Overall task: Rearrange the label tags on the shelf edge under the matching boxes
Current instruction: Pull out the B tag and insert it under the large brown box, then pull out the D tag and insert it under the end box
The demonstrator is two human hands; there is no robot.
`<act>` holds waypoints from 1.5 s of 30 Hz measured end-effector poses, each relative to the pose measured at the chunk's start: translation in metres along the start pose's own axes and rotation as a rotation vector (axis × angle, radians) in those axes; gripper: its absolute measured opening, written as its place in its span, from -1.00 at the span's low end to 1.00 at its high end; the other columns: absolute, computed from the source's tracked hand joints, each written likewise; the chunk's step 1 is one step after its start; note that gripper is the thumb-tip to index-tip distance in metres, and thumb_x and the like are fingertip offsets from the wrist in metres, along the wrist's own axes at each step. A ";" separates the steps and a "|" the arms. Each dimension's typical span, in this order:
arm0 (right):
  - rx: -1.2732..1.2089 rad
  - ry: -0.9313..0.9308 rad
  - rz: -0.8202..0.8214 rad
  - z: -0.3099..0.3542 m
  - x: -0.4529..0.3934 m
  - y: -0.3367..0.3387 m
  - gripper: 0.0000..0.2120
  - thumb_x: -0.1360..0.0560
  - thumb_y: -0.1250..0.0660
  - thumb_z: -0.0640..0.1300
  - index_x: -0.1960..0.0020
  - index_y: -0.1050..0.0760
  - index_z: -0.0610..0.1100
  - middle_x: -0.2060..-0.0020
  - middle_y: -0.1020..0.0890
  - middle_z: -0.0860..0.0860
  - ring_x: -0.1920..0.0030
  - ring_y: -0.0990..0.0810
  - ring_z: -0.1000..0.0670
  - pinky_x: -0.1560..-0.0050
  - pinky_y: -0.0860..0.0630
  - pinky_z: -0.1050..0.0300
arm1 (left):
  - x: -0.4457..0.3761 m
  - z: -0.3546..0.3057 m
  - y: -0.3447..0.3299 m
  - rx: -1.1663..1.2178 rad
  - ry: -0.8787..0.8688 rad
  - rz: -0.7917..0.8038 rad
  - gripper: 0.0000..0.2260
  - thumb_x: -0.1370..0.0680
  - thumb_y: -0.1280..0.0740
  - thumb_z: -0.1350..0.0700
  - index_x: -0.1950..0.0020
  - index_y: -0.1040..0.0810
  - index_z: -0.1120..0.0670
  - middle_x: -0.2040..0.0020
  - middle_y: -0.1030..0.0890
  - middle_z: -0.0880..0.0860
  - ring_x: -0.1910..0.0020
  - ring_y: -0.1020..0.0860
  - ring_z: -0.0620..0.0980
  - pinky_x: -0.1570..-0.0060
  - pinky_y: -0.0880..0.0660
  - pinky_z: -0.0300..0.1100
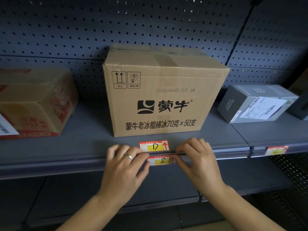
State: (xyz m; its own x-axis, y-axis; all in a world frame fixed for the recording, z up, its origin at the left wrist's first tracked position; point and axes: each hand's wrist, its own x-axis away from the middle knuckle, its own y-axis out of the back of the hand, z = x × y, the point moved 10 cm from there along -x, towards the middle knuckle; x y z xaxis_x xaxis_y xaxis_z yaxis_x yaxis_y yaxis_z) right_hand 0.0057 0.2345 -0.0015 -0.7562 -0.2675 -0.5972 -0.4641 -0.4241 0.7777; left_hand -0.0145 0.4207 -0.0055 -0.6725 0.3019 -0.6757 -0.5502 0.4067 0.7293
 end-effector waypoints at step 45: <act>-1.047 -0.721 0.150 -0.013 -0.041 -0.011 -0.88 -0.61 -0.33 -0.25 0.03 -0.64 -0.17 0.13 -0.76 -0.14 0.09 -0.72 -0.04 0.02 -0.65 0.13 | -0.036 0.058 0.004 0.933 0.759 0.097 -0.87 -0.51 -0.47 0.22 0.17 -0.64 -0.01 0.22 -0.71 -0.10 0.18 -0.64 -0.21 0.25 -0.47 -0.43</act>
State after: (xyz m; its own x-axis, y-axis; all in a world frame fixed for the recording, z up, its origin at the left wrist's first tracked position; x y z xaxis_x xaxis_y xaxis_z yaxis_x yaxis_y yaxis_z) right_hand 0.0479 0.2383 0.0120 -0.9997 0.0161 -0.0203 -0.0181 -0.9942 0.1063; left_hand 0.0362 0.4612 0.0153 -0.9831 -0.0904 -0.1589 -0.1223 0.9713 0.2039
